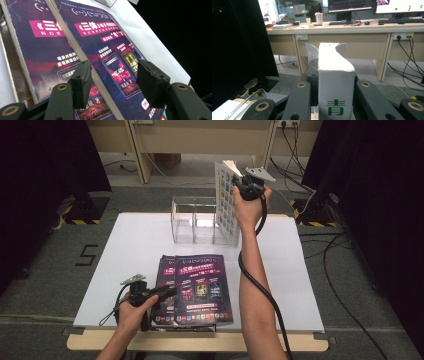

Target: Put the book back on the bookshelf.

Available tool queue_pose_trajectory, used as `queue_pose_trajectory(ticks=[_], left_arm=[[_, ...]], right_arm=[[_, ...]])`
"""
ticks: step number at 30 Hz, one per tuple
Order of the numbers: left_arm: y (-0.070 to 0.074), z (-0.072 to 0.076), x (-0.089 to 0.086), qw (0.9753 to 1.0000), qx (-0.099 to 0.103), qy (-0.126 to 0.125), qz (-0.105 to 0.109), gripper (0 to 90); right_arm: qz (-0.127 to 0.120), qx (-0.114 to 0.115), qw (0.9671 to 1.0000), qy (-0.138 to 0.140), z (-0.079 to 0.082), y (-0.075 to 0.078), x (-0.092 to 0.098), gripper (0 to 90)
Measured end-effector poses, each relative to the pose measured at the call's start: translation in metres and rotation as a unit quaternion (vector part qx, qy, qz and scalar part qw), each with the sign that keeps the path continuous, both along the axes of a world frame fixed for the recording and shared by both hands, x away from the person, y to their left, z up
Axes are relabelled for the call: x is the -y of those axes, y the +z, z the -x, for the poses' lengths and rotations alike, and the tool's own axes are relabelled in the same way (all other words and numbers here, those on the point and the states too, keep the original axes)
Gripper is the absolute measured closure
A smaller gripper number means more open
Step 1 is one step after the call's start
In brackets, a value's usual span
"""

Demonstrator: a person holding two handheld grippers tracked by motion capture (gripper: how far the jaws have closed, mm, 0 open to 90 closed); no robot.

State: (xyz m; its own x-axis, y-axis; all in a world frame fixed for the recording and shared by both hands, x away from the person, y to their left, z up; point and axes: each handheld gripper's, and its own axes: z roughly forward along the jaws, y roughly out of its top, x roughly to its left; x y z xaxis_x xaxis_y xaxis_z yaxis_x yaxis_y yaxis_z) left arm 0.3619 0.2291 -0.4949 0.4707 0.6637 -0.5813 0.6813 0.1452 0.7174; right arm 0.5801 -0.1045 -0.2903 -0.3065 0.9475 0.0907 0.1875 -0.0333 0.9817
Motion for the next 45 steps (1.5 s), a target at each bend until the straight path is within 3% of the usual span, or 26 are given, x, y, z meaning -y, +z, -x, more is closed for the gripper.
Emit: queue_pose_trajectory(ticks=[5,8,16,22,29,34,41,45], left_arm=[[0.000,0.000,0.000,1.0000,-0.001,0.001,0.000,45.2],[0.000,0.000,0.000,1.0000,0.001,-0.002,-0.002,45.2],[0.000,0.000,-0.001,1.0000,0.001,0.000,0.001,45.2],[0.000,-0.001,0.001,1.0000,0.001,-0.003,0.000,45.2],[0.000,0.000,0.000,1.0000,0.003,-0.005,-0.001,45.2],[0.000,0.001,-0.001,1.0000,0.003,-0.005,-0.001,45.2],[-0.001,0.000,0.003,1.0000,0.002,-0.006,-0.001,45.2],[-0.001,0.000,0.007,1.0000,0.001,-0.009,-0.001,45.2]], right_arm=[[-0.001,0.001,1.0000,0.002,0.006,-0.001,-0.004,74.6],[-0.009,0.013,0.9999,-0.003,0.009,0.003,-0.007,74.6],[-0.009,0.019,0.9994,-0.028,0.001,0.003,-0.005,74.6],[-0.004,0.017,0.9994,-0.031,0.001,0.000,-0.013,74.6],[-0.003,0.029,0.9988,-0.040,0.005,-0.018,-0.024,74.4],[0.003,0.046,0.9981,-0.042,0.017,-0.029,-0.024,74.0],[0.023,0.030,0.9981,-0.049,0.038,-0.041,-0.010,72.3],[0.018,0.007,0.9995,-0.024,0.048,-0.041,-0.001,71.5]])
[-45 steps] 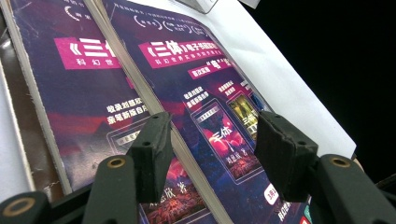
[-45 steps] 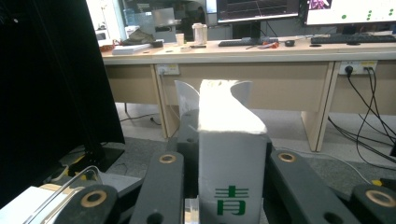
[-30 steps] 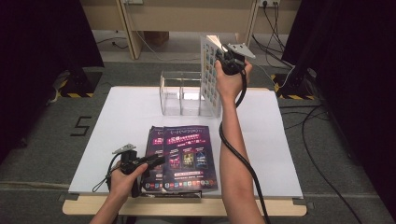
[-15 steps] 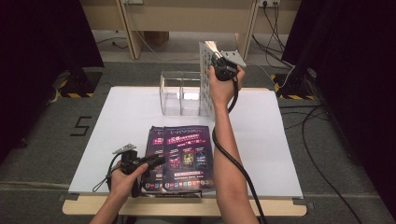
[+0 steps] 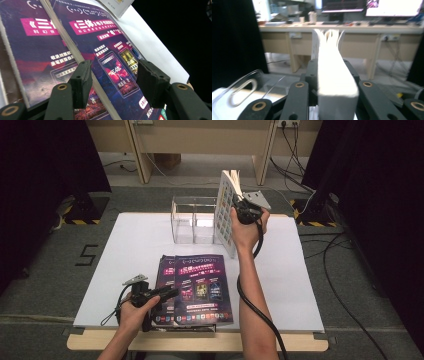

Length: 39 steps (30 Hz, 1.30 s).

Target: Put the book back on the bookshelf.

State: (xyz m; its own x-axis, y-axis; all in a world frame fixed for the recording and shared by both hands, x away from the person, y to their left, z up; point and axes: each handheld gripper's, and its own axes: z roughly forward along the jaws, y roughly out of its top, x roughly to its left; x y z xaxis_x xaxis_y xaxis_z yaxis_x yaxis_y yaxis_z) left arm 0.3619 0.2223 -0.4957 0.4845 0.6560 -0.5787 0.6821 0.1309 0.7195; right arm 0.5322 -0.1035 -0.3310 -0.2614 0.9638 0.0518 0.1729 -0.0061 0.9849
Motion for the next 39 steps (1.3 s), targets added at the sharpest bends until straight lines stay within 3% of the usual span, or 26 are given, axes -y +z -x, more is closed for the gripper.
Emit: queue_pose_trajectory(ticks=[6,14,21,30,36,39], left_arm=[[0.000,0.000,0.002,1.0000,-0.001,-0.003,-0.001,45.0],[0.000,0.000,0.000,1.0000,0.000,-0.004,-0.002,45.0],[0.000,0.000,0.000,1.0000,0.000,-0.004,-0.002,44.9],[-0.001,0.000,0.001,1.0000,-0.003,-0.005,-0.001,44.9],[0.000,-0.001,-0.001,1.0000,-0.003,-0.003,0.002,45.0],[0.000,-0.001,-0.002,1.0000,-0.003,-0.003,0.001,44.9]], right_arm=[[0.004,-0.059,0.9981,0.017,0.001,0.004,0.005,68.1],[0.022,-0.078,0.9964,0.027,-0.005,0.017,0.004,66.8],[0.027,-0.080,0.9961,0.025,-0.008,0.015,0.005,69.0],[0.043,-0.125,0.9908,0.027,-0.017,0.022,0.000,74.3],[0.000,-0.104,0.9944,0.013,-0.022,0.022,0.002,74.6],[0.000,-0.087,0.9961,0.013,-0.022,0.021,-0.004,74.6]])
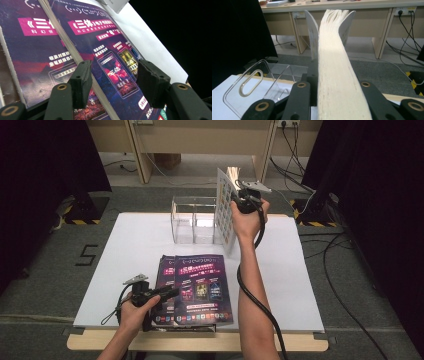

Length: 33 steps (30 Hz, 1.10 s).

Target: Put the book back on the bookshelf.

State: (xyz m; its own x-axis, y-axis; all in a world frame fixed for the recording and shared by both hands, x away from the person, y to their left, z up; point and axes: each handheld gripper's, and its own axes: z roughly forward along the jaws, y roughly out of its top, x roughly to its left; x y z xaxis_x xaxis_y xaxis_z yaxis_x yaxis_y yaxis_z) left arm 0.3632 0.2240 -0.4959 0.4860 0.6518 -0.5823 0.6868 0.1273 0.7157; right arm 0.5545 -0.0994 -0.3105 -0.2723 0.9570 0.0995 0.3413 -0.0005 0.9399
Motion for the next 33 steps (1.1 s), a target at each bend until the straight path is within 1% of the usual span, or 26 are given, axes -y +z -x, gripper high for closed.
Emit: queue_pose_trajectory(ticks=[3,5,7,8,9,11,12,13,16,17,18,19,22,24,25,27,28,29,30,31,33], left_arm=[[0.000,0.001,0.001,1.0000,0.001,-0.001,0.001,44.9],[0.000,0.001,0.000,1.0000,0.001,0.000,0.002,44.9],[0.000,0.001,-0.001,1.0000,0.000,0.002,0.002,44.9],[0.000,0.001,-0.001,1.0000,0.001,0.003,0.002,45.0],[0.000,0.001,-0.002,1.0000,0.001,0.003,0.002,44.9],[-0.001,0.000,-0.002,1.0000,0.000,0.003,0.002,44.9],[-0.001,0.000,-0.001,1.0000,-0.001,0.002,0.001,44.9],[-0.001,0.000,-0.001,1.0000,-0.001,0.001,0.001,44.9],[-0.001,0.001,0.000,1.0000,-0.001,0.001,0.001,44.9],[-0.001,0.001,0.000,1.0000,0.000,0.000,0.001,44.9],[-0.001,0.001,0.000,1.0000,0.000,0.000,0.000,45.0],[-0.001,0.001,0.001,1.0000,-0.001,0.000,0.001,45.0],[-0.001,0.001,0.002,1.0000,0.000,-0.002,-0.001,44.9],[-0.001,0.001,0.002,1.0000,0.001,-0.002,-0.001,44.9],[-0.001,0.001,0.002,1.0000,0.000,-0.002,-0.001,44.9],[-0.001,0.001,0.001,1.0000,0.000,-0.002,-0.001,45.0],[-0.001,0.001,0.001,1.0000,0.000,-0.002,-0.001,45.0],[-0.001,0.001,0.001,1.0000,0.000,-0.002,-0.001,44.9],[-0.001,0.001,0.001,1.0000,0.000,-0.002,-0.001,44.9],[-0.001,0.002,0.001,1.0000,-0.001,-0.002,-0.001,44.9],[-0.001,0.002,0.002,1.0000,0.000,-0.002,-0.001,44.9]], right_arm=[[0.001,-0.003,1.0000,-0.008,-0.003,-0.004,-0.003,74.6],[-0.006,0.008,0.9998,-0.019,-0.004,-0.007,-0.005,74.6],[-0.009,0.013,0.9995,-0.027,-0.008,-0.008,-0.004,74.5],[-0.011,0.010,0.9994,-0.030,-0.009,-0.008,-0.004,74.6],[-0.012,0.011,0.9993,-0.033,-0.009,-0.008,-0.004,74.6],[-0.006,0.018,0.9992,-0.034,-0.009,-0.009,-0.005,74.5],[0.002,0.027,0.9988,-0.041,-0.008,-0.011,-0.007,74.5],[0.002,0.027,0.9988,-0.041,-0.008,-0.011,-0.007,74.5],[0.016,0.035,0.9977,-0.055,-0.005,-0.014,-0.007,74.3],[0.019,0.038,0.9976,-0.054,-0.004,-0.015,-0.007,74.2],[0.025,0.038,0.9978,-0.047,-0.003,-0.016,-0.007,73.9],[0.025,0.038,0.9978,-0.047,-0.003,-0.016,-0.007,73.9],[0.037,0.037,0.9976,-0.045,-0.002,-0.016,-0.006,73.0],[0.038,0.036,0.9975,-0.048,-0.002,-0.016,-0.005,72.1],[0.038,0.037,0.9976,-0.045,-0.002,-0.016,-0.004,71.3],[0.036,0.029,0.9980,-0.042,-0.002,-0.017,-0.002,68.9],[0.039,0.025,0.9982,-0.039,-0.002,-0.018,0.000,67.3],[0.033,0.016,0.9986,-0.036,-0.002,-0.019,0.000,65.4],[0.033,0.018,0.9987,-0.034,-0.002,-0.021,0.001,64.4],[0.026,0.011,0.9991,-0.030,0.000,-0.024,0.002,64.3],[0.028,0.009,0.9992,-0.028,0.001,-0.025,0.003,64.1]])
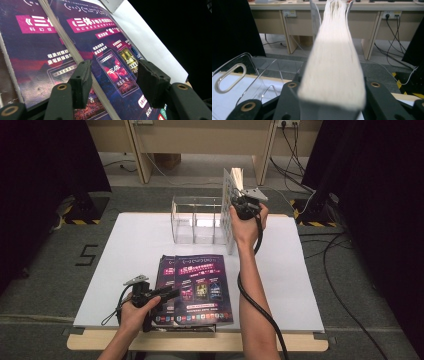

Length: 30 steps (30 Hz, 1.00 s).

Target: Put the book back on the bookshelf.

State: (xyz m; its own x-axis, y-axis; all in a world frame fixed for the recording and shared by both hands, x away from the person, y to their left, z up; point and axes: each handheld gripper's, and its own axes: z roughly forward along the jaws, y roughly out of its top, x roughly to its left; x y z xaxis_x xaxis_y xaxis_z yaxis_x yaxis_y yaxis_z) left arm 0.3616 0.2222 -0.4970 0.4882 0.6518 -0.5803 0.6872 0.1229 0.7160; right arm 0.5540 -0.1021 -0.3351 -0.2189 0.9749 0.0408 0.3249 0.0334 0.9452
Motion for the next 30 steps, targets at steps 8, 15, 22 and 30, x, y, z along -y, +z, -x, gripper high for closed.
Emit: queue_pose_trajectory(ticks=[8,15,22,30], left_arm=[[0.000,0.000,0.001,1.0000,0.001,0.000,0.000,44.8],[0.002,0.001,0.003,1.0000,0.004,-0.002,0.000,44.6],[0.003,0.002,0.004,1.0000,0.006,-0.002,-0.002,44.4],[0.005,0.003,0.007,0.9999,0.010,0.001,-0.004,43.3]], right_arm=[[0.008,0.009,0.9998,0.013,0.009,-0.002,0.006,56.0],[-0.011,0.016,0.9994,0.029,0.021,-0.004,0.014,54.1],[-0.024,0.021,0.9986,0.042,0.036,-0.005,0.020,53.0],[-0.029,0.020,0.9981,0.051,0.051,-0.003,0.030,52.7]])
